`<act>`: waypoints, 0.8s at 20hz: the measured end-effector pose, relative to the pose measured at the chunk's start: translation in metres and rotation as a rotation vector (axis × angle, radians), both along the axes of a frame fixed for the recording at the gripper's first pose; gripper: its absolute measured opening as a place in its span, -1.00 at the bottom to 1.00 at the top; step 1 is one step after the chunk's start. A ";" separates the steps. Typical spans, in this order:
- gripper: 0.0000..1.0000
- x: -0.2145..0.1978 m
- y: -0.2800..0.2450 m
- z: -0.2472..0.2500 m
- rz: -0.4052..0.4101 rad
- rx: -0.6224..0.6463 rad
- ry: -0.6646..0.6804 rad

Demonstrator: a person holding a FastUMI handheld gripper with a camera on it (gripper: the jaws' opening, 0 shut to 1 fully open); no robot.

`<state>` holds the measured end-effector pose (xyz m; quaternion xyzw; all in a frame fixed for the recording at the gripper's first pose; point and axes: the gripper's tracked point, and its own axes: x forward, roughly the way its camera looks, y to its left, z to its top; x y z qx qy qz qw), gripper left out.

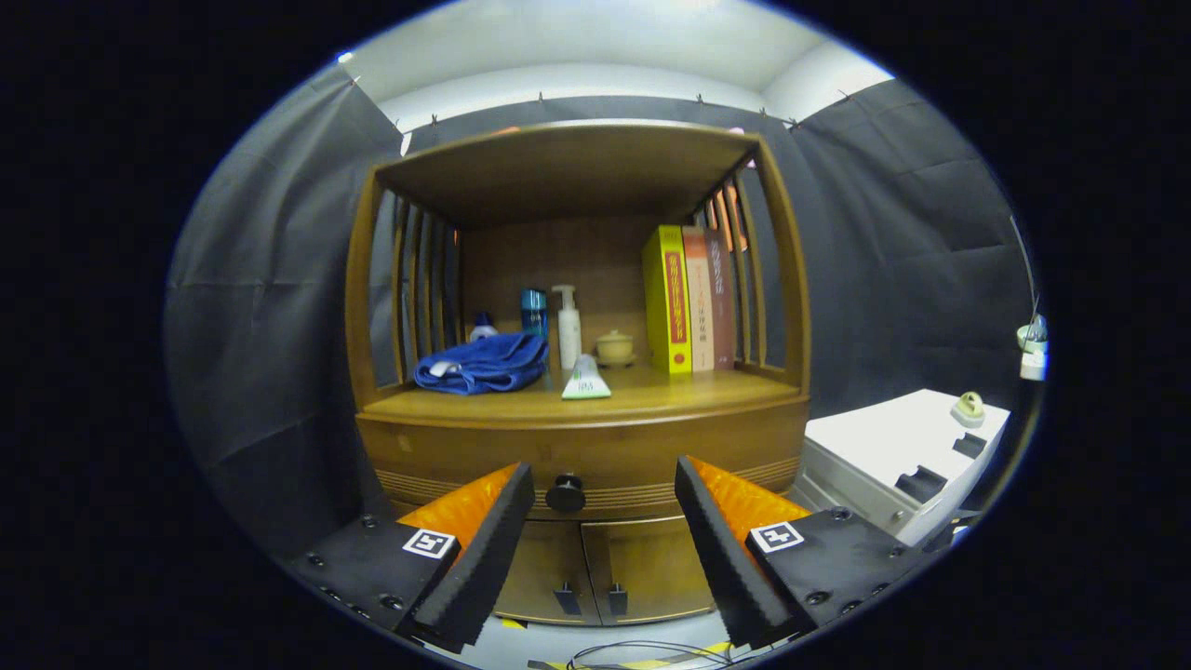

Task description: Pull open the drawer, take out the items inside it, and place them on the countertop above the cabinet.

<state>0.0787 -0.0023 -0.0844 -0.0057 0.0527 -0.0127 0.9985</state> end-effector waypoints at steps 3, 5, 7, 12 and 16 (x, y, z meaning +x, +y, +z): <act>0.99 -0.040 0.000 0.029 0.019 0.030 -0.022; 0.98 -0.063 -0.001 0.045 0.043 0.044 -0.026; 0.98 -0.077 -0.007 0.063 0.045 0.031 -0.056; 0.97 -0.101 0.003 0.095 0.092 0.021 -0.079; 0.97 -0.102 0.009 0.096 0.115 0.038 -0.092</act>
